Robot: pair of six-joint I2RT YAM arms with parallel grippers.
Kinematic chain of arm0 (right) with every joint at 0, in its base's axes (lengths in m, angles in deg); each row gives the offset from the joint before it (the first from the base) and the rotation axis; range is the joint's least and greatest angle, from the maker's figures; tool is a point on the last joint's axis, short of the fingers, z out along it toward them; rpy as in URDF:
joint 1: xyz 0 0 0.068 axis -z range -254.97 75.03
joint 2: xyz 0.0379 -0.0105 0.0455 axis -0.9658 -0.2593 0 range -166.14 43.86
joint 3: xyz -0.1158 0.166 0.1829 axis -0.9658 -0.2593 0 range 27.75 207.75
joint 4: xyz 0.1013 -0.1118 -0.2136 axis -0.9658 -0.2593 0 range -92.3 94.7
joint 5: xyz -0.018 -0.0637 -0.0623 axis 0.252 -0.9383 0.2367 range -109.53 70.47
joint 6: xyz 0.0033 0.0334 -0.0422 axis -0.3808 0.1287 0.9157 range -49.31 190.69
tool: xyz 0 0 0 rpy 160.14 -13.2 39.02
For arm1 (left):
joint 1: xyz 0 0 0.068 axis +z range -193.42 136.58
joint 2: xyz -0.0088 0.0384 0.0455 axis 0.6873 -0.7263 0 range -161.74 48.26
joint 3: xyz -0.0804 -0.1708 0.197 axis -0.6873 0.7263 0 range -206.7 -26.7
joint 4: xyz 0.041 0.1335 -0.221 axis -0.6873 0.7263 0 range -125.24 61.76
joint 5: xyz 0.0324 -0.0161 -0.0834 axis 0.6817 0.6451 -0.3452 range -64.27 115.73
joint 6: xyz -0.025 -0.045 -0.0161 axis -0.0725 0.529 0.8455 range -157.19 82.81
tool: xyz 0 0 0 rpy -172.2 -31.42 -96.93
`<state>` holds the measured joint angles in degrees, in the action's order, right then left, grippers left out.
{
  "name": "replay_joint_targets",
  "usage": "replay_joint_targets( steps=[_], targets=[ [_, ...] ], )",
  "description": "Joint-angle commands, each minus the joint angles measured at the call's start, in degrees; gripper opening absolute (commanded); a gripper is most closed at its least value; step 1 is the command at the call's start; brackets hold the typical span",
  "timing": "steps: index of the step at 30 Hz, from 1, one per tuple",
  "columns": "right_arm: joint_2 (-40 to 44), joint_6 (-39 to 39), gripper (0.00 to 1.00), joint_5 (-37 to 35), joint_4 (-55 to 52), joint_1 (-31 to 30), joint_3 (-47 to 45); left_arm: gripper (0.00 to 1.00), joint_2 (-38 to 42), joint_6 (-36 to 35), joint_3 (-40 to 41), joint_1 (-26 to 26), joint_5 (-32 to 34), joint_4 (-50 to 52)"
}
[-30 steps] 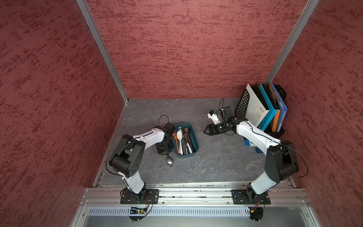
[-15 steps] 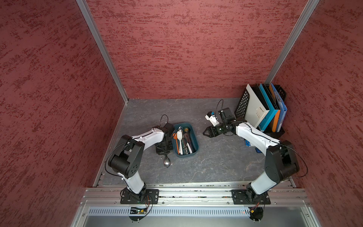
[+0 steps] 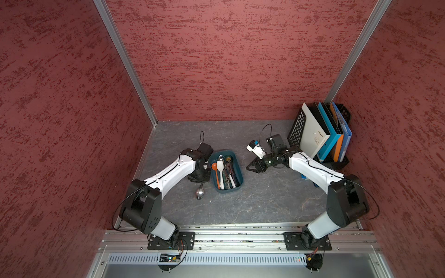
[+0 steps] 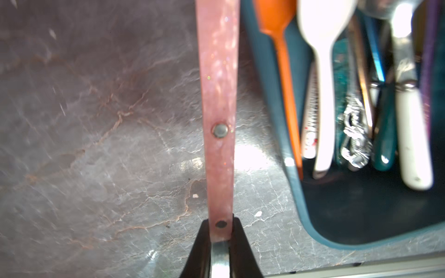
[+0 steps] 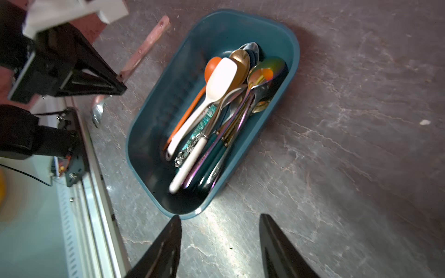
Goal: Put the spoon into the storage box
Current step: Pick up the spoon from the center of the board, then adjust the spoon.
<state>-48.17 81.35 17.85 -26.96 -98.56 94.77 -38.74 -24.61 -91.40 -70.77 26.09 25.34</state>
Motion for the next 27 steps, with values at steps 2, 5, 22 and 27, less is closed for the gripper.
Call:
replay_joint_targets(
  steps=[2,5,22,27],
  targets=[
    [-2.3,-18.8,0.52,8.6,7.3,-0.7,1.7,0.01,2.2,-8.5,-3.8,-3.6,-0.1,0.3],
    [-2.4,-24.2,0.51,10.3,9.7,-0.8,0.8,0.01,1.4,-11.6,-6.3,-5.5,-0.1,0.2],
    [-9.5,-1.8,0.53,20.8,-23.3,0.9,14.3,0.00,-4.3,-33.4,-11.0,-16.2,0.8,-2.4],
    [-13.2,1.9,0.51,22.1,-30.2,1.1,17.8,0.00,-2.3,-36.6,-9.3,-17.1,-0.3,-5.1]
  ],
)
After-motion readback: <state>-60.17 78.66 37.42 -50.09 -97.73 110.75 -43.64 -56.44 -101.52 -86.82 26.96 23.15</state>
